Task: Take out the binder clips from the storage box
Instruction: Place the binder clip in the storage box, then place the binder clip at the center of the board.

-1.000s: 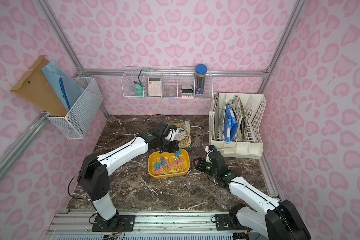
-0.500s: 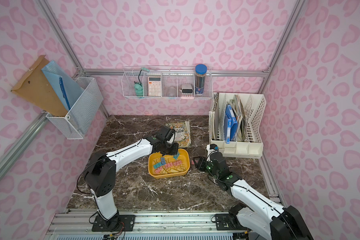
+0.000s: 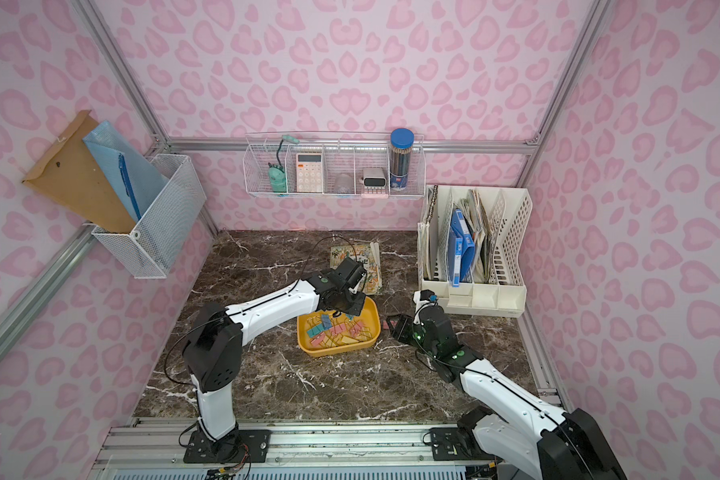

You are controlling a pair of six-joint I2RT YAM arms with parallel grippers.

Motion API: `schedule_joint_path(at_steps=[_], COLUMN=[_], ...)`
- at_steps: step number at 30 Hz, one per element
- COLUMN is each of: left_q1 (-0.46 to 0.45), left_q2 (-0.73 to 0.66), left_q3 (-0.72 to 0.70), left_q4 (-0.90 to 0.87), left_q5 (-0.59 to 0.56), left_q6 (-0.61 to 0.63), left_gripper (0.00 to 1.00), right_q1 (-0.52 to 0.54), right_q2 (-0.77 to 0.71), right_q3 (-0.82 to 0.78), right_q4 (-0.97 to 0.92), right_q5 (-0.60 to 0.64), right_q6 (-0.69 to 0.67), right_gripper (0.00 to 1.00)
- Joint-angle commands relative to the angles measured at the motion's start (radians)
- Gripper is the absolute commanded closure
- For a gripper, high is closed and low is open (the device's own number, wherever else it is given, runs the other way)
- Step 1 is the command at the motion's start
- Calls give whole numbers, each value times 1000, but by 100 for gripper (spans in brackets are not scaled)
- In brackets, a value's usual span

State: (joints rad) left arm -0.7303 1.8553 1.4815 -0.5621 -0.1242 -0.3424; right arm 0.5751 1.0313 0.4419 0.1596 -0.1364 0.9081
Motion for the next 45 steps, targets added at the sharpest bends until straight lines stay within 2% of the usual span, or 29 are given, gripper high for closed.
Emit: schedule_joint_path(at_steps=[1, 5, 9, 13, 17, 19, 21, 23, 29, 32, 34, 40, 45], left_q1=[3, 5, 18, 16, 14, 14, 14, 15, 15, 17, 29, 129, 237], left_q2=[-112, -219, -234, -187, -76, -10, 46, 50, -156, -316, -428, -680, -790], left_q3=[-52, -96, -125, -114, -86, -43, 25, 37, -73, -196, -290, -519, -647], left_q4=[57, 82, 98, 82, 109, 95, 23, 3, 86, 171, 175, 23, -94], left_q5=[-55, -84, -51, 26, 56, 41, -32, -58, -24, -85, -192, -406, -468], left_q6=[-24, -37, -25, -24, -42, -49, -62, -75, -161, -241, -351, -697, -913], left_gripper=[100, 100, 100, 100, 100, 100, 100, 100, 100, 100, 100, 100, 100], right_q1=[0, 0, 0, 2, 2, 6, 6, 7, 8, 14, 39, 210, 340], right_q2=[4, 21, 46, 59, 63, 64, 64, 62, 47, 49, 53, 70, 97], right_q3=[6, 13, 27, 34, 29, 28, 26, 28, 12, 9, 27, 80, 98], right_q4=[21, 41, 37, 41, 55, 54, 53, 51, 64, 92, 101, 127, 159], right_q5=[6, -3, -12, -20, -21, -19, -19, -20, -5, -3, 11, 228, 423], right_q6=[-2, -4, -9, 0, 9, 10, 14, 12, 12, 19, 12, -4, 28], right_gripper=[52, 52, 52, 52, 52, 52, 52, 52, 52, 52, 53, 53, 54])
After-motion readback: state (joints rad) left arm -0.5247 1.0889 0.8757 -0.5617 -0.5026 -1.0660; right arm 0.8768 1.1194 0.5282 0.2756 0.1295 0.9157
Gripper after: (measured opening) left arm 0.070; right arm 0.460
